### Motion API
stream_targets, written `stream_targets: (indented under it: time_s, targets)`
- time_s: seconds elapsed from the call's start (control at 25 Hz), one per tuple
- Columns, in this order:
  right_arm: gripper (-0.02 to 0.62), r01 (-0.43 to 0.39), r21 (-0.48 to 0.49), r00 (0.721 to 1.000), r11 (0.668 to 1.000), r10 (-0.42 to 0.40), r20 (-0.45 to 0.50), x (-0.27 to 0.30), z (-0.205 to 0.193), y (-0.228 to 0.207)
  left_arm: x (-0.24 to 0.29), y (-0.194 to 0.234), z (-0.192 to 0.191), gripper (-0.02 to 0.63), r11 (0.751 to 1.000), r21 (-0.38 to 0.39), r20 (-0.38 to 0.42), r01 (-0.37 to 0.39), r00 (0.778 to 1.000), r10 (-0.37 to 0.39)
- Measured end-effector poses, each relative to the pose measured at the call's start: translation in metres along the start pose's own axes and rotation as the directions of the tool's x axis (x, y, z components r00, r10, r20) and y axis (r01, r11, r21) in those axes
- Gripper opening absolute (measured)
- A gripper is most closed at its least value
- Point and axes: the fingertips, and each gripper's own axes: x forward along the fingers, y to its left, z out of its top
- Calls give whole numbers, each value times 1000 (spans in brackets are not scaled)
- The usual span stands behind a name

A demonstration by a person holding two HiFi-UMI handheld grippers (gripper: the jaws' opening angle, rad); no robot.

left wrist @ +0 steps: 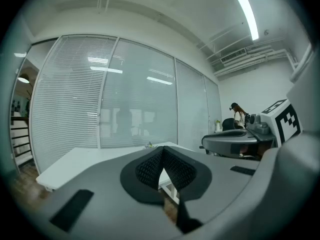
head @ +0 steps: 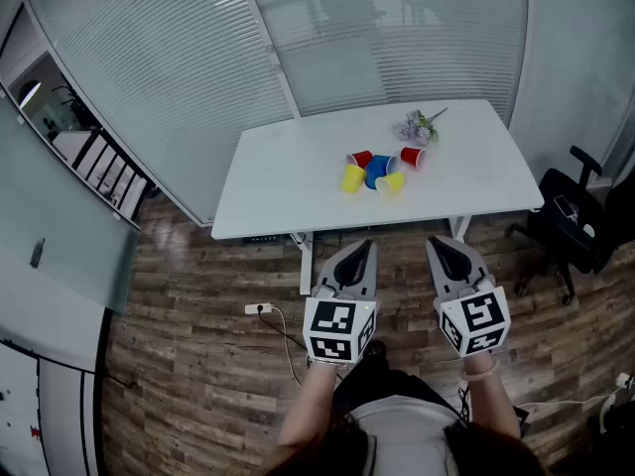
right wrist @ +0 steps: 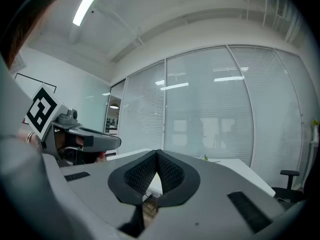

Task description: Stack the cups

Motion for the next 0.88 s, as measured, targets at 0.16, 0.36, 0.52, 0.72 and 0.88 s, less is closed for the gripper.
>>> stream_targets:
  time_s: [0.16,0.36,0.52,0.72,0.88]
  targets:
    - [26,12,16,1000,1000,-13,18,-3,1,-6,2,-3,2,17,1000,0,4,1,1000,-1]
    - [28,-8,58,999,998,6,36,0,-2,-12,9,-8,-2,17,1000,-5,-3,7,1000,-7]
    - [28,-32,87,999,996,30,22,10,-6,-18,22,-7,-5,17,1000,-6,-10,16,1000,-16]
    - [28,-26,99,1000,995,27,-3,28,-12,-27,40,0,-5,17,1000,-7,-14,29,999,-29]
    - [28,-21,135,999,991,25,-32,48,-20,-36,60,13,-6,17,999,-10,-13,37,999,-38]
